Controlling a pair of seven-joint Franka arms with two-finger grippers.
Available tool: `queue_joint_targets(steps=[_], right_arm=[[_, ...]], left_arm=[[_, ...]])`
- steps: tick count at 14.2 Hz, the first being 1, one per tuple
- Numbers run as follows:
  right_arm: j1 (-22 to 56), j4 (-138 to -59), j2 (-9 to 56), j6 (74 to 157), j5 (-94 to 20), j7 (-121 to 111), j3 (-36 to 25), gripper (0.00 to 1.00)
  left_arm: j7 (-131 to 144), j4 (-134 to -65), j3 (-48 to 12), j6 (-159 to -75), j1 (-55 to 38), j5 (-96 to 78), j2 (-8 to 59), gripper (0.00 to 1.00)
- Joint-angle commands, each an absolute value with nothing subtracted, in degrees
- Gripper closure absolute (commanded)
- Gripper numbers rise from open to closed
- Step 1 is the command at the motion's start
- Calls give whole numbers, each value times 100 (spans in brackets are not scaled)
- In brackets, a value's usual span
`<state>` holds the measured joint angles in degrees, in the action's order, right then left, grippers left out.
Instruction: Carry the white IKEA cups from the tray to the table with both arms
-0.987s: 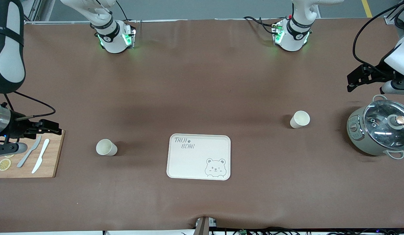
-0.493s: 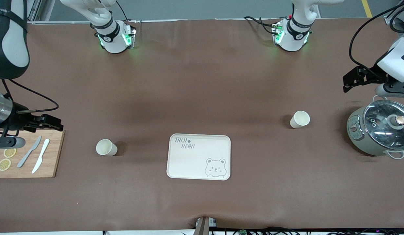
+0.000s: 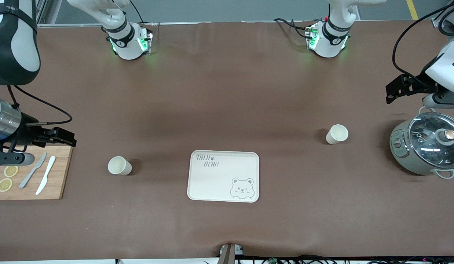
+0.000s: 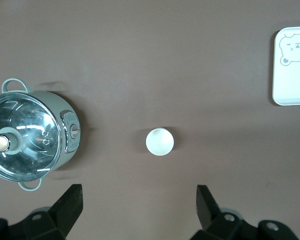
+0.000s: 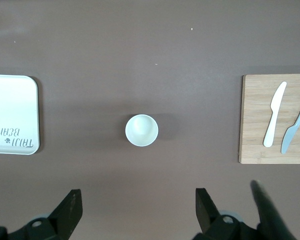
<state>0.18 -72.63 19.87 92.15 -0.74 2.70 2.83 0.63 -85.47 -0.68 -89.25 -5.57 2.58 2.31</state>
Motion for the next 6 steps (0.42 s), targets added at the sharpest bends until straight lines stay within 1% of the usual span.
queue_joint_targets(steps=[1,6], right_arm=[[18,-7269,1881,9141,18,369,299,0],[18,-7269,1863,9141,18,360,299,0]], left_arm=[[141,-8376,-79,-8745,-571,299,281,0],[141,-8376,-79,-8631,-580,290,281,0]])
